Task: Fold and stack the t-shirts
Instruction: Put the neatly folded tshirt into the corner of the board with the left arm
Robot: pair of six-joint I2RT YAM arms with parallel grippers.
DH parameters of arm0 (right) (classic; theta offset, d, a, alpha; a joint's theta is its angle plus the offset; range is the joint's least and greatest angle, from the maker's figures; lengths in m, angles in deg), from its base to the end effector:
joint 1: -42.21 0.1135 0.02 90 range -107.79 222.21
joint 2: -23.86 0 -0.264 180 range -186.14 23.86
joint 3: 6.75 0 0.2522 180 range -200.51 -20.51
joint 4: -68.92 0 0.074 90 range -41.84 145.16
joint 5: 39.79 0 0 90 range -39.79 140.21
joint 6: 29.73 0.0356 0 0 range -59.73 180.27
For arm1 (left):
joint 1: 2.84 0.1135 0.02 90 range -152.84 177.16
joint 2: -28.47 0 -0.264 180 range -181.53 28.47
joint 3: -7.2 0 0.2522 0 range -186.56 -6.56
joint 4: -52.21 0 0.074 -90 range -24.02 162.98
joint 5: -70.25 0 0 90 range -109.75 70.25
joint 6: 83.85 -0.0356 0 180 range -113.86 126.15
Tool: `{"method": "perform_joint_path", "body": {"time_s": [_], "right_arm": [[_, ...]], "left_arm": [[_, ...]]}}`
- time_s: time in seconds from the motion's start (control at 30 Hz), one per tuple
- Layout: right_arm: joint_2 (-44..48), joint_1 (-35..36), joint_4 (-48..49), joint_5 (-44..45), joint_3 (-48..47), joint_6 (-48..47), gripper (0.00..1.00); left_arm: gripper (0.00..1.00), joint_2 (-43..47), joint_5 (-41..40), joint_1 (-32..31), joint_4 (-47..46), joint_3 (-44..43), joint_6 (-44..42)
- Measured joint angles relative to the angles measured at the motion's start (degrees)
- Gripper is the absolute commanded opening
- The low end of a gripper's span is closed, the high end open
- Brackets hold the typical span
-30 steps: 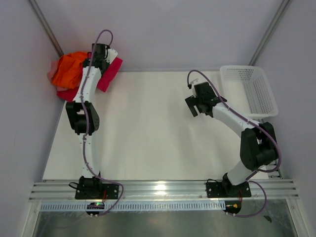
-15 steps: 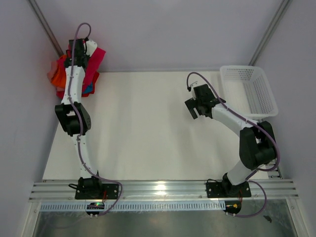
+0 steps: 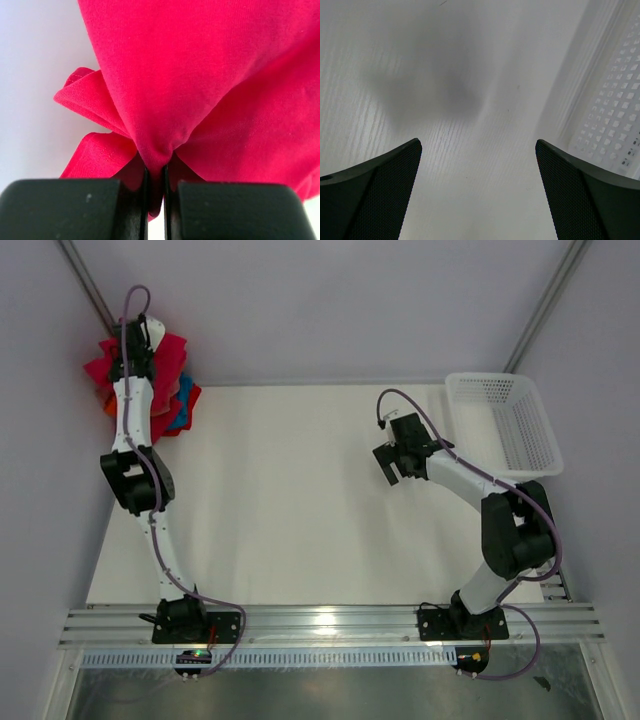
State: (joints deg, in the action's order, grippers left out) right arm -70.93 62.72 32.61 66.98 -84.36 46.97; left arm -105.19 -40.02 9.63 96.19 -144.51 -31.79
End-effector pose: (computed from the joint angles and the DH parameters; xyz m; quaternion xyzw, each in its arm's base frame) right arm 0.3289 0.1121 0.2152 -0.2295 0.9122 -0.1187 0.3180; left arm 0.5233 0.1283 0.3357 0.0929 0.8345 0.3573 0.4089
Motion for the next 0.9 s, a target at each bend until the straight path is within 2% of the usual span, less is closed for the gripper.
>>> {"method": "perform_joint_path", "body": {"time_s": [0.57,0.77,0.87,0.9], "right_arm": [[-1.36,-0.61,-0.24,-1.49,0.00,0.31,0.99],[-2.78,-0.81,-0.31,-1.73,0.00,0.44,0.99],[-2.89,-0.81,-0.31,-1.81,0.00,0.44,0.99],[-2.89,-0.81,-0.31,-1.90,0.00,0.44,0.99]], "left_arm": [[0.00,-6.95,-3.63,1.60,-5.31,-0.20,6.80],[0.00,-6.97,-4.70,1.60,-9.33,4.04,10.67],[0.10,-6.95,-4.96,1.66,-11.65,7.06,12.39],[0.23,-6.91,-5.07,1.64,-12.72,8.17,12.72]]}}
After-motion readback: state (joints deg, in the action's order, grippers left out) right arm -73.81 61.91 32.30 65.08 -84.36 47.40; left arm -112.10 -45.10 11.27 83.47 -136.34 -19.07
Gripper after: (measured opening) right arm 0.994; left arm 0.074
